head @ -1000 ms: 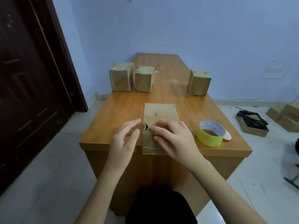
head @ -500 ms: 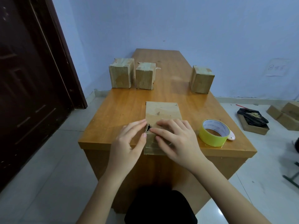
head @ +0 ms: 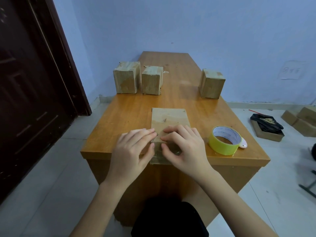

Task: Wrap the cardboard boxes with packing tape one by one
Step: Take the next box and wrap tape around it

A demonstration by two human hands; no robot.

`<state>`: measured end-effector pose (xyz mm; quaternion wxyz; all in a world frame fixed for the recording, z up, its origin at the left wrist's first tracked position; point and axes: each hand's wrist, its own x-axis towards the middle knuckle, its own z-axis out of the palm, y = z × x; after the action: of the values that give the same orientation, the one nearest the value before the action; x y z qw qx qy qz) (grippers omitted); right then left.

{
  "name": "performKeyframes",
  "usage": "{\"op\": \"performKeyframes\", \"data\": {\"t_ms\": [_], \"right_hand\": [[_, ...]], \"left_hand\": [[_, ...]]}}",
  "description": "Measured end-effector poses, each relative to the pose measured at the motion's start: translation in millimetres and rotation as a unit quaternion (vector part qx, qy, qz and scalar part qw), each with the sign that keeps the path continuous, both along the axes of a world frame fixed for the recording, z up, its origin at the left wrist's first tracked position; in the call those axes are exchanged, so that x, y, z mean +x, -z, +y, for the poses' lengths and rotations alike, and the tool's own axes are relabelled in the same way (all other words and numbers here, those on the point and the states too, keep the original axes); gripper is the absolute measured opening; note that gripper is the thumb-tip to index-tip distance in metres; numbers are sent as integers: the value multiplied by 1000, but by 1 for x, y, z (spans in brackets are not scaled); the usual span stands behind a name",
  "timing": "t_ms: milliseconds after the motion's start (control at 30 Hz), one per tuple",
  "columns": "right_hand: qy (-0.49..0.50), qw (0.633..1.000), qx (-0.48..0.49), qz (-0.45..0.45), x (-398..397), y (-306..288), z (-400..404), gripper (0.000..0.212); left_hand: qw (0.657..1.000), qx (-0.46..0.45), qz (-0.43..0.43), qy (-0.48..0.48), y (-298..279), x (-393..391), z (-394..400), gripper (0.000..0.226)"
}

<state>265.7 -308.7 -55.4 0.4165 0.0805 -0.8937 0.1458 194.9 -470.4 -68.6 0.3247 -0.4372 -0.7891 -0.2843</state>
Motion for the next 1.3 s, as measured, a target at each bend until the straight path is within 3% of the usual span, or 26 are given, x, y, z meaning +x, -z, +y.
{"op": "performKeyframes", "data": {"t_ms": [200,367,433,500,633,733,833,900,1000,1067,1200,1300], "right_hand": [[6,999,41,-23,1,1,1,22],[12,997,61,-40,1,-3,4,23],[12,997,51,-62,1,-6,2,23],[-12,996,16,-91,3,-8,3,24],[-115,963,-214,-118,17,-17,24,33],[-2,979,-189,-74,31,-16,58,35],[180,963,-131,-152,43,-11,95,62],[252,926,-81,-270,49,-4,118,93],[278,894,-50,-349,51,9,135,107],[274,900,-72,-331,49,16,139,103],[232,920,-178,-259,50,14,137,97],[131,926,-291,-200,57,1,126,96]], "left_hand": [[999,-42,17,-2,-4,-2,-3,29],[991,6,-132,31,-8,6,-5,38],[990,-6,-138,29,-7,9,-6,42],[996,-39,-83,9,-6,12,-5,39],[998,-47,-8,-33,-12,13,1,33],[998,-43,8,-45,-11,11,5,27],[998,-30,1,-48,-9,10,11,25],[999,-21,-29,-40,-10,10,15,26],[974,64,-218,1,-10,10,19,35],[949,102,-299,15,-10,10,20,46],[943,108,-315,31,-16,10,19,48],[946,123,-297,47,-28,12,18,41]]}}
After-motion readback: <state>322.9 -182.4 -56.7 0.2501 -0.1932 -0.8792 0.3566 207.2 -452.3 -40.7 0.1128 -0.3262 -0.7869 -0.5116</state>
